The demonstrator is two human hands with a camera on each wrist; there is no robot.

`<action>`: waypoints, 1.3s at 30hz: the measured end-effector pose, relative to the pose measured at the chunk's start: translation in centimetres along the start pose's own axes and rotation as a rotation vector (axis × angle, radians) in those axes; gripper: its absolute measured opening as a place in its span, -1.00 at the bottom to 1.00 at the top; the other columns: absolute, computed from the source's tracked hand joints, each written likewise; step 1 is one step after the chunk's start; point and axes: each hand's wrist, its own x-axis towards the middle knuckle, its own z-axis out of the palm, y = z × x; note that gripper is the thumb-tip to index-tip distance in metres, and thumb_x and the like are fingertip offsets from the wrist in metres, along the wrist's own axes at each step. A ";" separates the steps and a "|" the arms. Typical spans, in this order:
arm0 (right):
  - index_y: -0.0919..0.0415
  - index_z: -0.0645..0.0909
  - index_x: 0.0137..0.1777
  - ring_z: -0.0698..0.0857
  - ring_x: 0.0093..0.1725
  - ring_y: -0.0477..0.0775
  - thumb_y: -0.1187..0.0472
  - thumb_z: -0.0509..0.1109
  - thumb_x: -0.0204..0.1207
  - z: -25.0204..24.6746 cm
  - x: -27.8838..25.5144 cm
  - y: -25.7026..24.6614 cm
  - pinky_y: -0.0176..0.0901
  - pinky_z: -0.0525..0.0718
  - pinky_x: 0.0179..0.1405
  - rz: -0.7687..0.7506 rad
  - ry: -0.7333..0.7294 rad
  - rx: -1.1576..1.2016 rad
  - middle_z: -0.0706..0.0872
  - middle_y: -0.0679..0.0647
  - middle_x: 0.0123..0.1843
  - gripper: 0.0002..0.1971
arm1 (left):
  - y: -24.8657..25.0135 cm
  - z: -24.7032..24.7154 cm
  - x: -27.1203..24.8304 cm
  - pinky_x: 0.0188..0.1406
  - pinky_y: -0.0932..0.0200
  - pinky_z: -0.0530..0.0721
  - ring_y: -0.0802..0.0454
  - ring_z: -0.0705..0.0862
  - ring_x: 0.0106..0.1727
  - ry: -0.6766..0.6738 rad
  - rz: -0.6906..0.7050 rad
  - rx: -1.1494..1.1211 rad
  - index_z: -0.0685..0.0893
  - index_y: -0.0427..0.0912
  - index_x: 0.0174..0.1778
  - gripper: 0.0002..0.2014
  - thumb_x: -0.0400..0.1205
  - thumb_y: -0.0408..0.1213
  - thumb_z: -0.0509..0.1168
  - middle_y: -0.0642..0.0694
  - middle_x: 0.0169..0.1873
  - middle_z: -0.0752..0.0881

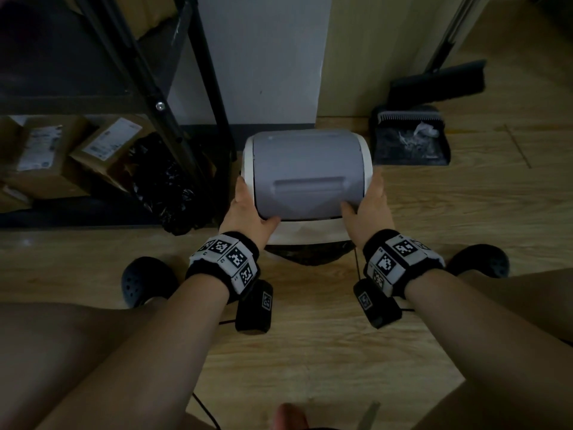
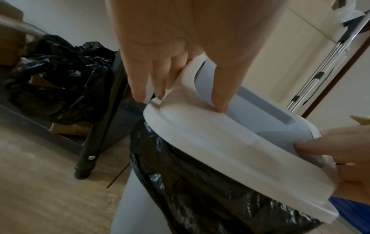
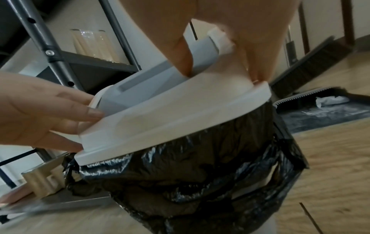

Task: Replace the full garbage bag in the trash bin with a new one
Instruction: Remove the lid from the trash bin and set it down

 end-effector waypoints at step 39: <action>0.17 0.63 0.15 0.57 0.27 0.17 0.13 0.30 0.57 4.2 -1.5 -1.5 -0.05 0.31 0.30 -0.443 -0.184 -0.459 0.69 0.11 0.17 -0.78 | -2.8 -0.6 0.1 0.48 0.01 0.39 -0.16 0.36 0.55 -0.069 -0.155 -0.183 -0.03 -0.09 0.65 0.17 0.25 -0.39 0.61 -0.19 0.52 0.38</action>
